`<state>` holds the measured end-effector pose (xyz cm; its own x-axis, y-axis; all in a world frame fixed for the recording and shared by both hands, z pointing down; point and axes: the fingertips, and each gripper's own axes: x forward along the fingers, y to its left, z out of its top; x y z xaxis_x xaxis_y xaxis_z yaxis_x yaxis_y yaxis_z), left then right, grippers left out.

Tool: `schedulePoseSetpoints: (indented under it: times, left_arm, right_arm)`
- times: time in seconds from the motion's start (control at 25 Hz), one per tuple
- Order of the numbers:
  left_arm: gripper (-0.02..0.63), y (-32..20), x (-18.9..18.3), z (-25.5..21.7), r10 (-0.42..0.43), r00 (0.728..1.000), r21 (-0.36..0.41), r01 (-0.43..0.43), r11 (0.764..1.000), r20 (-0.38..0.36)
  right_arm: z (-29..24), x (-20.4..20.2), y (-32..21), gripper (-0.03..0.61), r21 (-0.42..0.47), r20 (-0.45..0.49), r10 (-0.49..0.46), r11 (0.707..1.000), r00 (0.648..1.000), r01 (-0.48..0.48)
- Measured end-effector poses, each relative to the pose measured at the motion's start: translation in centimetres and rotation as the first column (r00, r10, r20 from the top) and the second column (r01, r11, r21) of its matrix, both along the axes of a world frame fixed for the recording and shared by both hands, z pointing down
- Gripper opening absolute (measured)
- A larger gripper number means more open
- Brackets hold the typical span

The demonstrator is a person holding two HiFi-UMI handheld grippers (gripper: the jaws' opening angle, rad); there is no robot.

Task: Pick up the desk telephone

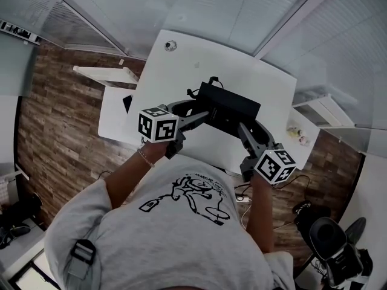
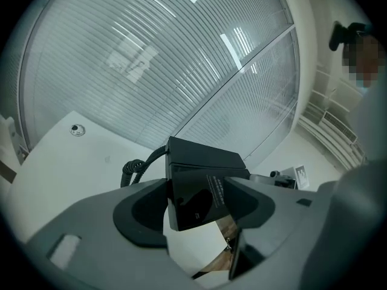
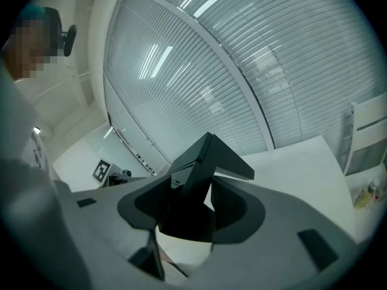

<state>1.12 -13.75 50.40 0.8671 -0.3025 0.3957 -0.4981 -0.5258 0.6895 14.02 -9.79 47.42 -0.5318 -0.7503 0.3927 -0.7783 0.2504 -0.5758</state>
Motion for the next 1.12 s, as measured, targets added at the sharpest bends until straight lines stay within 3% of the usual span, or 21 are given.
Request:
schedulePoseSetpoints:
  times: [0.2,0.64,1.12]
  left_arm:
    - [0.279,0.1,-0.1,-2.3,0.002,1.000,0.007,-0.003,1.000,0.015]
    - [0.279,-0.1,-0.3,-6.9,-0.007,1.000,0.032,0.008,0.999,-0.026]
    - [0.279,-0.3,-0.4,-9.6,-0.007,0.999,0.074,0.010,0.997,-0.042]
  right_arm:
    - [-2.8,-0.2,-0.1,0.199,0.024,-0.004,0.005,1.000,1.000,-0.005]
    - [-7.8,-0.5,-0.1,0.196,0.096,-0.005,0.017,0.995,1.000,-0.016]
    - [-10.4,-0.6,-0.1,0.189,0.132,-0.019,0.025,0.991,1.000,-0.022]
